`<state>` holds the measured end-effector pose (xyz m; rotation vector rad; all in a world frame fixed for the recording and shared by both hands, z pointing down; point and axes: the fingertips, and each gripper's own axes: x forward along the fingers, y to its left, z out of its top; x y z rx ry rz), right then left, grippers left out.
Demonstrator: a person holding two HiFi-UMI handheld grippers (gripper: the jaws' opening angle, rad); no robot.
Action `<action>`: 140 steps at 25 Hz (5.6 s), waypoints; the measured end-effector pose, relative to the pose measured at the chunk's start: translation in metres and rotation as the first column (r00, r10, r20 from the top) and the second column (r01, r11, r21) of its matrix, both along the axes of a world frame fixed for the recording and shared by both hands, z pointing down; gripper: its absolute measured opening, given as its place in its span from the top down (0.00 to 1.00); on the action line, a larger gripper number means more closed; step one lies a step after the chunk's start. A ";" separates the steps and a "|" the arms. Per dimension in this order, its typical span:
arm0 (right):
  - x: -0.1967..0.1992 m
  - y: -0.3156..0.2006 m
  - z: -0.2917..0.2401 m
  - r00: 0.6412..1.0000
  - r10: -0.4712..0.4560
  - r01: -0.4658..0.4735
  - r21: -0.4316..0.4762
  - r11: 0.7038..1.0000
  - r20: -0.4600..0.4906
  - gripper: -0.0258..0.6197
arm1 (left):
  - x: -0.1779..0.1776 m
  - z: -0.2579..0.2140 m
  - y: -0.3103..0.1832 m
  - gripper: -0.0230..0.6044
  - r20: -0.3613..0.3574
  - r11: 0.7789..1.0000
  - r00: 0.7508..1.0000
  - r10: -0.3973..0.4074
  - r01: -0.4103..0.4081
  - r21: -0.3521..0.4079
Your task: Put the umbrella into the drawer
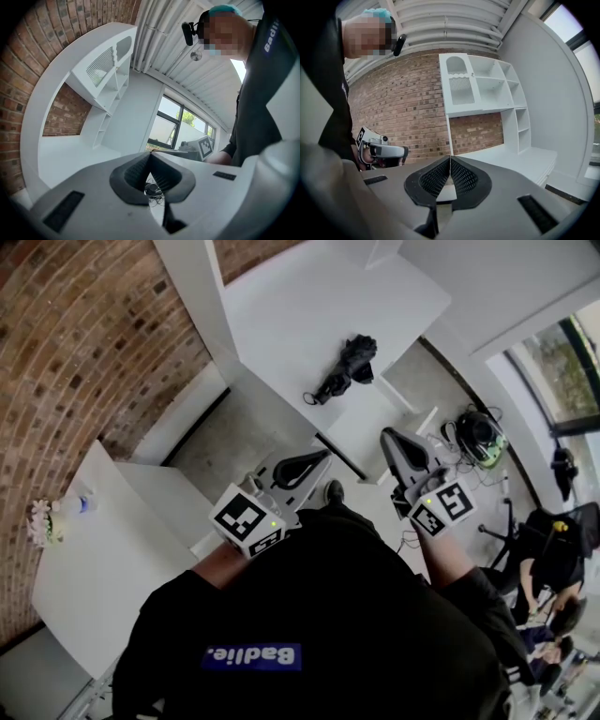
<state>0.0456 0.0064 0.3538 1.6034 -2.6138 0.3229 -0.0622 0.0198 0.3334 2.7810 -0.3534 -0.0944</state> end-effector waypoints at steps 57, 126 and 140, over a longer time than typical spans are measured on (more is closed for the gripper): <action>0.074 -0.224 0.281 -0.236 -0.600 0.576 -0.608 0.547 -0.764 0.57 | -0.028 0.035 -0.077 0.96 0.194 0.779 0.773 -0.605 0.624 -0.057; 0.202 -0.066 0.367 -0.299 -0.803 0.366 -0.840 0.401 -0.515 0.52 | 0.087 0.042 -0.072 0.96 0.216 0.957 0.941 -0.261 0.281 -0.070; 0.202 -0.065 0.463 -0.358 -0.835 0.353 -0.889 0.293 -0.417 0.52 | 0.085 0.067 -0.086 0.96 0.305 0.934 0.905 -0.297 0.342 -0.107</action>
